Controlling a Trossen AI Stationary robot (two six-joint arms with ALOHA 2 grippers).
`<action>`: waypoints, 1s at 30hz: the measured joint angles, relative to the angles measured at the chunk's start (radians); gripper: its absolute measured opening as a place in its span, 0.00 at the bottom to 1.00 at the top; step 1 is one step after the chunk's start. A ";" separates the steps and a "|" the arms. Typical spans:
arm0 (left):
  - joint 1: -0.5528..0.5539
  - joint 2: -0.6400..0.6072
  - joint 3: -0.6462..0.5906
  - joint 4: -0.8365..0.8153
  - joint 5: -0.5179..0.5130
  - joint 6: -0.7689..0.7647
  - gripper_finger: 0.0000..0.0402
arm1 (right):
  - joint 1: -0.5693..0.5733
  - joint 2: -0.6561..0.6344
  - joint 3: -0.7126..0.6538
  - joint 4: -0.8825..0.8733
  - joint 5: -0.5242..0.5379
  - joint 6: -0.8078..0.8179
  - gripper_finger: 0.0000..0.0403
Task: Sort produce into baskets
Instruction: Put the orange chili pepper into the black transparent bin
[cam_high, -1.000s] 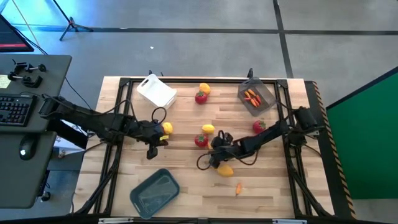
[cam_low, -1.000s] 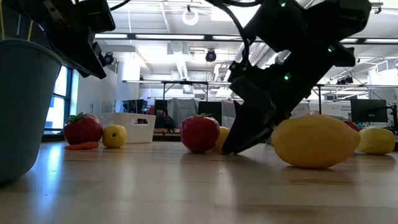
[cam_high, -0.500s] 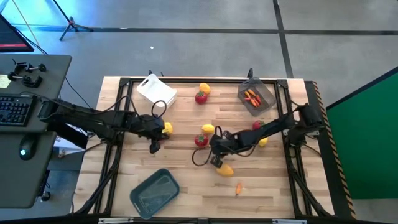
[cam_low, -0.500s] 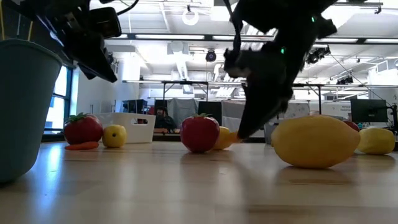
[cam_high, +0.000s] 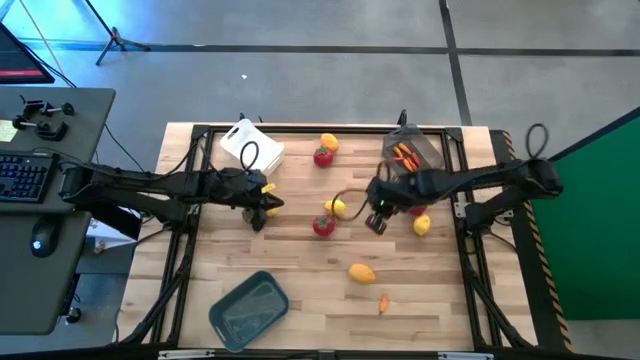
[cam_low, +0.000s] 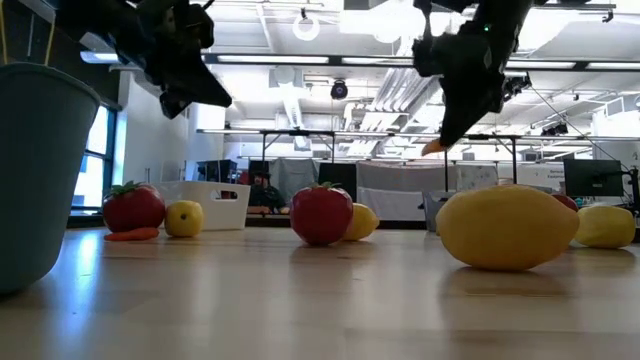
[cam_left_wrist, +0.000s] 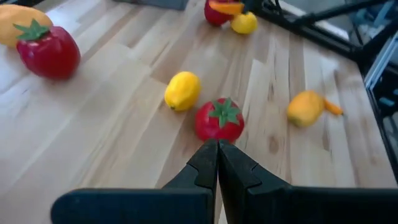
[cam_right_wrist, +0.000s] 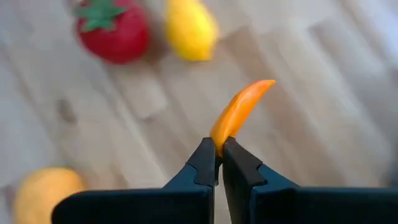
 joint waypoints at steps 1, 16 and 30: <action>0.002 0.000 0.000 0.004 0.000 -0.003 0.00 | -0.033 -0.018 0.000 -0.021 0.010 -0.017 0.01; 0.000 0.000 0.000 -0.016 -0.042 -0.163 0.00 | -0.556 -0.044 0.000 -0.079 -0.063 -0.391 0.01; -0.117 0.000 0.000 -0.146 -0.159 -0.276 0.00 | -0.868 0.178 -0.002 -0.029 -0.223 -0.599 0.01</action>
